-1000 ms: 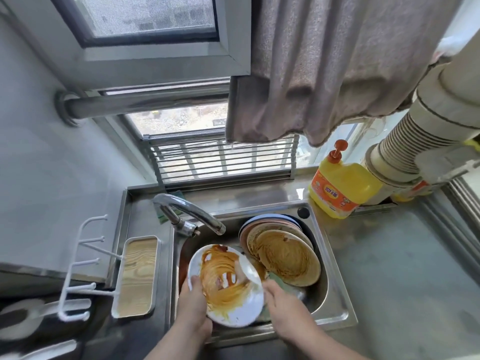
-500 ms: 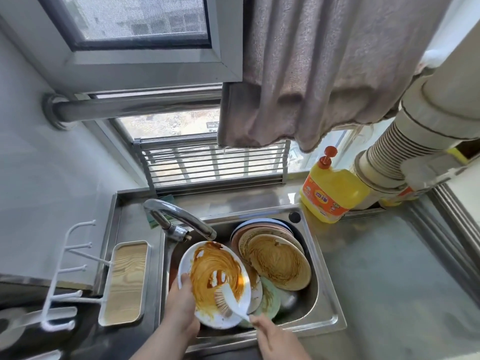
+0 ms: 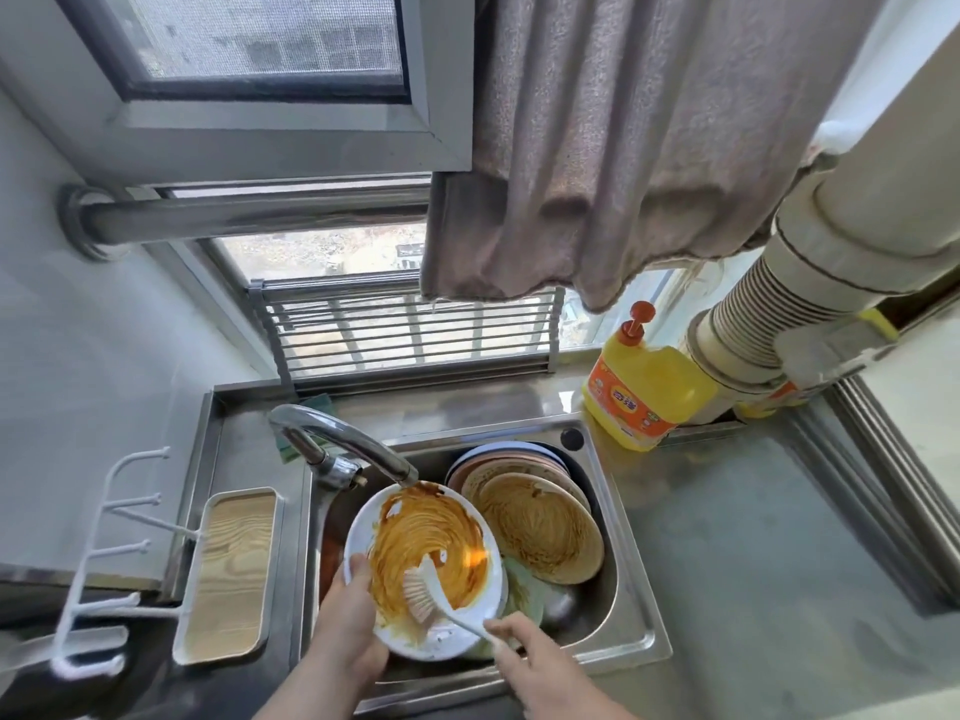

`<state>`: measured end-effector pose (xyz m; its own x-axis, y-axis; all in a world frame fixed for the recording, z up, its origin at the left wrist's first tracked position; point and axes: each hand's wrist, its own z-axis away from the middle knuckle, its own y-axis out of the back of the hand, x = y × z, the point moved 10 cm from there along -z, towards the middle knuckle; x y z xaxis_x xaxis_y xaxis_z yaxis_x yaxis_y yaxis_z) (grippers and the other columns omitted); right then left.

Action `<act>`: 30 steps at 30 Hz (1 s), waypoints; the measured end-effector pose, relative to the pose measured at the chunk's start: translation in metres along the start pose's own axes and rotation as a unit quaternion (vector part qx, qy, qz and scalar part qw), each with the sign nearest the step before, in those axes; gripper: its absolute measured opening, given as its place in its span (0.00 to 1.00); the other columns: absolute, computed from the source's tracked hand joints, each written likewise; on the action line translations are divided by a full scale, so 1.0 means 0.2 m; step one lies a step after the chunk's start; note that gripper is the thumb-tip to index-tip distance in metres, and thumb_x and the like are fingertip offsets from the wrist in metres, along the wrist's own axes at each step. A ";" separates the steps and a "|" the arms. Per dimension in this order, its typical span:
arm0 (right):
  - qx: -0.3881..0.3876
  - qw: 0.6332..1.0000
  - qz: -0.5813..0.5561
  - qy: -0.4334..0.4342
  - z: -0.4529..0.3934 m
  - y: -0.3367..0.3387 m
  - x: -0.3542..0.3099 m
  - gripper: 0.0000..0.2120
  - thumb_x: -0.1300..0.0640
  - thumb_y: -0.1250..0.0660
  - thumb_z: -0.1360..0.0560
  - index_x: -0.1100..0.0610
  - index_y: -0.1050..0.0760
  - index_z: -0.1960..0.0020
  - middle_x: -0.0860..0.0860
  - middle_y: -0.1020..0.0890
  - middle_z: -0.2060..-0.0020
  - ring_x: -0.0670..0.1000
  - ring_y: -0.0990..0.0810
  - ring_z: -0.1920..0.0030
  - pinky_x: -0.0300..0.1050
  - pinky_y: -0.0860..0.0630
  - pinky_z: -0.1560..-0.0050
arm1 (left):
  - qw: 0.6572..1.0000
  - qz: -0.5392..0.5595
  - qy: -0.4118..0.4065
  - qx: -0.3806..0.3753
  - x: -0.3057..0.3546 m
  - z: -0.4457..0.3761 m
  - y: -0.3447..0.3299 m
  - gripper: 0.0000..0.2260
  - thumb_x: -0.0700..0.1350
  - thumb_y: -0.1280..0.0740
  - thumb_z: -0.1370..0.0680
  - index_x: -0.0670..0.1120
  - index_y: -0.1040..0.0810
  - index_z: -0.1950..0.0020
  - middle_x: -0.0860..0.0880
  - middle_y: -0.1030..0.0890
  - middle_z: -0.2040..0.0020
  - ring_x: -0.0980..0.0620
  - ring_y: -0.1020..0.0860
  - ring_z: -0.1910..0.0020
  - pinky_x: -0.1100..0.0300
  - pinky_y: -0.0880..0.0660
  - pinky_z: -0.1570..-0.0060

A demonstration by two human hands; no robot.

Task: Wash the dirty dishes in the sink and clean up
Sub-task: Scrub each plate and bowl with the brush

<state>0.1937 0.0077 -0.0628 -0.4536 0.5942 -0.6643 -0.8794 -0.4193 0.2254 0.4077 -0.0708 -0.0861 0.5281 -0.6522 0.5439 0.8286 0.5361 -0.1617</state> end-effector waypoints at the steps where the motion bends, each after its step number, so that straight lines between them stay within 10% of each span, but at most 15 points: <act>1: -0.009 0.997 -0.077 -0.018 -0.01 0.01 0.01 0.17 0.34 0.35 0.21 0.40 0.30 0.37 0.42 0.24 0.71 0.41 0.28 0.74 0.34 0.29 0.68 | 1.000 0.012 0.012 -0.012 -0.01 0.00 -0.02 0.15 0.51 0.48 0.11 0.49 0.28 0.30 0.38 0.18 0.40 0.39 0.18 0.47 0.38 0.23 0.43; 5: -0.134 0.917 -0.361 -0.104 0.11 0.06 0.02 0.09 0.49 0.39 0.14 0.54 0.34 0.43 0.51 0.38 0.74 0.46 0.42 0.81 0.36 0.42 0.83 | 0.995 0.049 0.058 -0.069 -0.03 0.05 -0.13 0.18 0.54 0.48 0.12 0.45 0.24 0.36 0.38 0.13 0.50 0.40 0.12 0.56 0.42 0.16 0.64; 8: -0.167 0.874 -0.443 -0.104 0.17 0.18 0.03 0.12 0.48 0.37 0.15 0.53 0.31 0.37 0.54 0.35 0.70 0.48 0.36 0.77 0.38 0.37 0.80 | 0.988 0.058 0.090 -0.114 -0.04 0.07 -0.25 0.24 0.60 0.46 0.14 0.45 0.26 0.28 0.35 0.15 0.41 0.36 0.15 0.44 0.37 0.18 0.50; 11: -0.162 0.916 -0.364 -0.052 0.21 0.36 0.04 0.19 0.46 0.37 0.17 0.57 0.35 0.33 0.56 0.26 0.64 0.50 0.28 0.74 0.38 0.30 0.75 | 0.985 0.053 0.094 -0.134 -0.04 0.11 -0.35 0.25 0.60 0.46 0.15 0.45 0.25 0.27 0.36 0.16 0.38 0.36 0.18 0.38 0.36 0.24 0.36; 17: -0.021 0.962 -0.269 -0.028 0.32 0.70 0.00 0.22 0.46 0.28 0.22 0.63 0.27 0.41 0.58 0.25 0.64 0.54 0.27 0.69 0.45 0.30 0.69 | 0.976 0.055 0.106 -0.179 -0.05 0.22 -0.61 0.23 0.59 0.46 0.14 0.46 0.27 0.27 0.33 0.16 0.41 0.32 0.16 0.42 0.32 0.20 0.47; 20: 0.113 0.992 -0.022 0.049 0.38 1.04 -0.25 0.15 0.44 0.31 0.21 0.54 0.29 0.56 0.47 0.29 0.69 0.48 0.33 0.68 0.45 0.35 0.66 | 0.973 0.057 0.108 -0.194 -0.04 0.26 -0.74 0.19 0.58 0.45 0.13 0.50 0.28 0.27 0.34 0.15 0.41 0.32 0.17 0.42 0.31 0.20 0.48; 25: 0.321 0.884 0.323 0.106 0.33 1.69 -0.79 0.21 0.37 0.28 0.25 0.51 0.29 0.65 0.48 0.23 0.72 0.51 0.23 0.66 0.50 0.30 0.64 | 0.970 0.041 0.077 -0.227 0.04 0.29 -1.00 0.20 0.58 0.45 0.13 0.49 0.27 0.27 0.36 0.15 0.40 0.34 0.16 0.42 0.34 0.19 0.46; 30: 0.361 0.844 0.358 0.174 0.14 1.86 -1.20 0.23 0.38 0.30 0.23 0.51 0.30 0.68 0.49 0.25 0.66 0.52 0.26 0.63 0.50 0.35 0.64 | 0.973 0.045 0.071 -0.217 0.11 0.29 -1.15 0.22 0.60 0.42 0.15 0.48 0.26 0.28 0.36 0.15 0.40 0.32 0.16 0.41 0.30 0.21 0.42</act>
<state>-0.0283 -0.2717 0.2011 -0.9459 0.0759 -0.3154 -0.3150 0.0167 0.9489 0.2175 -0.1773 0.0118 0.5970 -0.6967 0.3978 0.7623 0.3380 -0.5520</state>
